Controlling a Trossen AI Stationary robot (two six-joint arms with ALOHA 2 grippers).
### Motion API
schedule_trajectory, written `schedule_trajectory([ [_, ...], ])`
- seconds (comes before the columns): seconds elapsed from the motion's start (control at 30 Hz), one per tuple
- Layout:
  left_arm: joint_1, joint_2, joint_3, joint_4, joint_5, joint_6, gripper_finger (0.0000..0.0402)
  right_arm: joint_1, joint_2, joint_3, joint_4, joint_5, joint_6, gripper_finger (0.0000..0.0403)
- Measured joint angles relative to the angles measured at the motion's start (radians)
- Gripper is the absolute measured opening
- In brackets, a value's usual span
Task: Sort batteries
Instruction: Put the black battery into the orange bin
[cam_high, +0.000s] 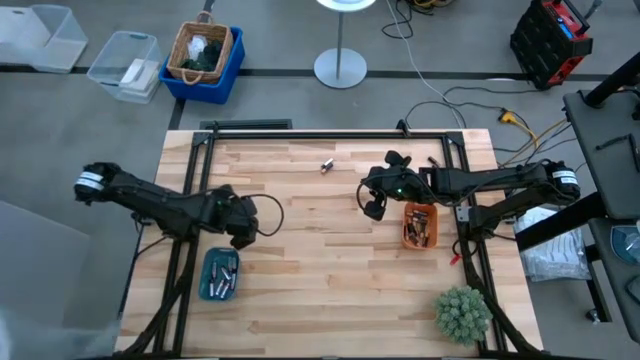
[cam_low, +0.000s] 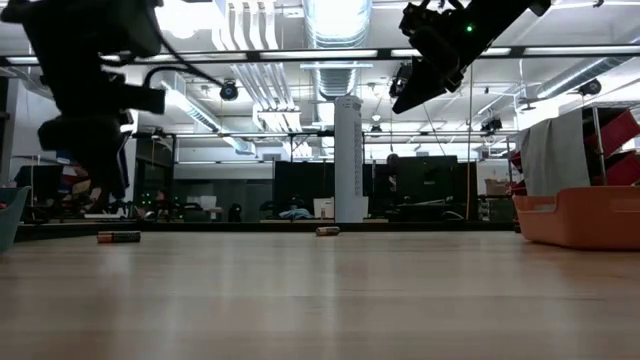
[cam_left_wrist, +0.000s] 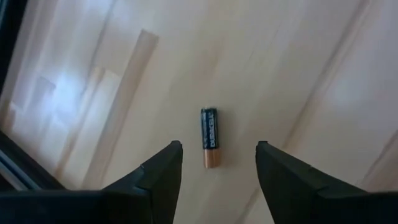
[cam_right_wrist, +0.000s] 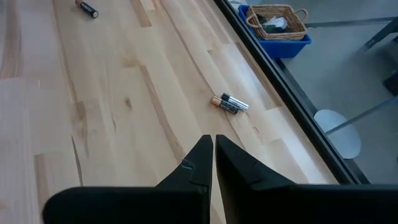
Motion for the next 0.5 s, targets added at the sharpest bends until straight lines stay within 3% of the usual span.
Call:
schedule_trajectory([
  [0.5,0.081,-0.012,-0.068,0.091,0.018,-0.069,0.0176,0.0,0.0,0.0,-0.001,-0.001,-0.003,0.0013],
])
